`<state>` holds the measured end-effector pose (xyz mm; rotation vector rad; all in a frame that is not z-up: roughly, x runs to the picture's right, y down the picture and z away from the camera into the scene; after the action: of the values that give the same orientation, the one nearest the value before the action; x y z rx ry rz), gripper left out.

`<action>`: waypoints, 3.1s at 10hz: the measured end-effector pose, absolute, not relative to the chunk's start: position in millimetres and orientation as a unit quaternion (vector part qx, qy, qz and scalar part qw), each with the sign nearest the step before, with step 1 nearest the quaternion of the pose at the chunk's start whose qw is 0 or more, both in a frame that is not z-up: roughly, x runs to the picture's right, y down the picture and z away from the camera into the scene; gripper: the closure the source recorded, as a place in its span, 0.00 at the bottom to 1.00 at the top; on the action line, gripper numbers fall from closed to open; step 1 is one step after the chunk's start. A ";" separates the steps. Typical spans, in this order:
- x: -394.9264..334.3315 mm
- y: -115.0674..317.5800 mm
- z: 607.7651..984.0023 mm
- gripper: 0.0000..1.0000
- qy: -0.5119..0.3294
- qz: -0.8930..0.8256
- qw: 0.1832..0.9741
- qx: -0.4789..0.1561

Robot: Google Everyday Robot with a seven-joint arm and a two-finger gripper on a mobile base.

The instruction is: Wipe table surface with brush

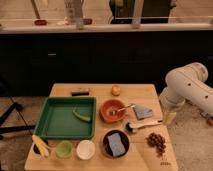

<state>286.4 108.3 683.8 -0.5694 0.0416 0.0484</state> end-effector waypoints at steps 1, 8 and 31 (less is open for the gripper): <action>286.4 108.3 683.8 0.20 0.021 0.024 0.959 -0.281; 286.4 108.4 683.8 0.20 0.021 0.024 0.959 -0.281; 279.3 150.9 738.2 0.20 0.062 0.130 0.936 -0.320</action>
<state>279.3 150.9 738.2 -0.6537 0.1273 0.2651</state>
